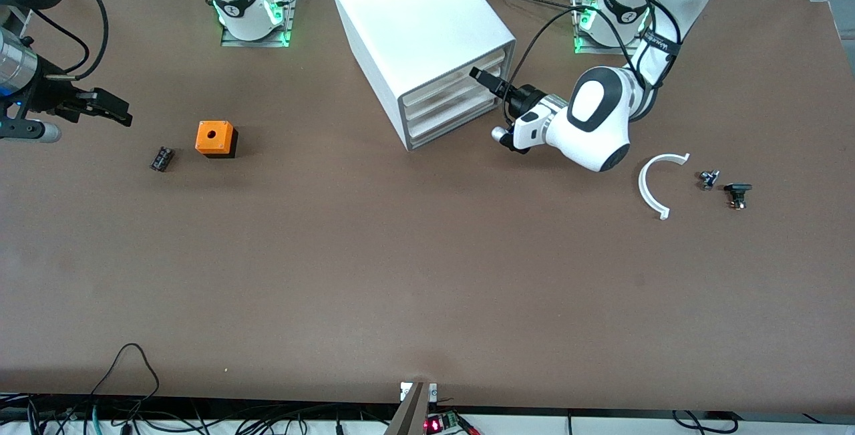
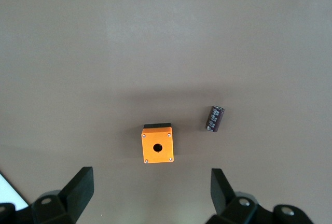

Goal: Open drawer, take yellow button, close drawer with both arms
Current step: 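Pull the top drawer open with the left gripper while the right gripper advances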

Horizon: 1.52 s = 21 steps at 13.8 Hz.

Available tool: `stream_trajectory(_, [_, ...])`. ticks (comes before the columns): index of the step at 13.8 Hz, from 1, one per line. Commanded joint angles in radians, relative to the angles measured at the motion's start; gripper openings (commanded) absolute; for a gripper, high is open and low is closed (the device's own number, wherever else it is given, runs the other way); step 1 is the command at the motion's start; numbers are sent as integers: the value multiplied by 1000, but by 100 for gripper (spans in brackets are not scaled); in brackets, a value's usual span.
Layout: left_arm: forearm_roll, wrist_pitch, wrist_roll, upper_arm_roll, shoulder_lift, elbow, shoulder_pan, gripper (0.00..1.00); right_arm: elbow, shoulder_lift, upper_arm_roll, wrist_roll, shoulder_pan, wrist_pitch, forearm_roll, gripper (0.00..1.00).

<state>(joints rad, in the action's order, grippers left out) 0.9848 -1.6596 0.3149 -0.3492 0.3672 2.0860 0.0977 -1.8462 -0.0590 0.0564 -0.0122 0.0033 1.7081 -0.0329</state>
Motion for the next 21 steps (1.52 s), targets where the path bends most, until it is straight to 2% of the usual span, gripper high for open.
stream_trajectory(1, [60, -19, 18, -19, -36, 63, -3, 84, 21, 19, 0, 3, 4, -10, 24, 100])
stream_trajectory(2, [61, -26, 16, -22, -36, 66, -3, 76, 21, 24, -1, 0, 6, -8, 28, 100])
stream_trajectory(4, [71, -29, 12, -22, -36, 77, -3, 47, 33, 24, -1, -6, 10, -10, 70, 100])
stream_trajectory(5, [71, -29, 13, -22, -36, 77, -3, 27, 36, 24, -4, -11, 18, -11, 68, 100])
stream_trajectory(6, [71, -29, 18, -22, -36, 75, -4, 0, 41, 25, -6, -11, 27, -10, 70, 100])
stream_trajectory(10, [72, -40, 23, -7, -37, 60, -30, 0, 50, 51, -9, -11, 82, -8, 100, 100])
stream_trajectory(13, [60, -173, 24, -1, -69, 45, -79, 0, 80, 94, -10, -5, 119, -8, 139, 100])
stream_trajectory(18, [58, -209, 21, 94, -57, -32, -99, 0, 179, 195, -12, 11, 176, -8, 139, 100])
stream_trajectory(21, [57, -219, 20, 125, -36, -82, -105, 0, 212, 232, -16, 29, 271, -5, 130, 100])
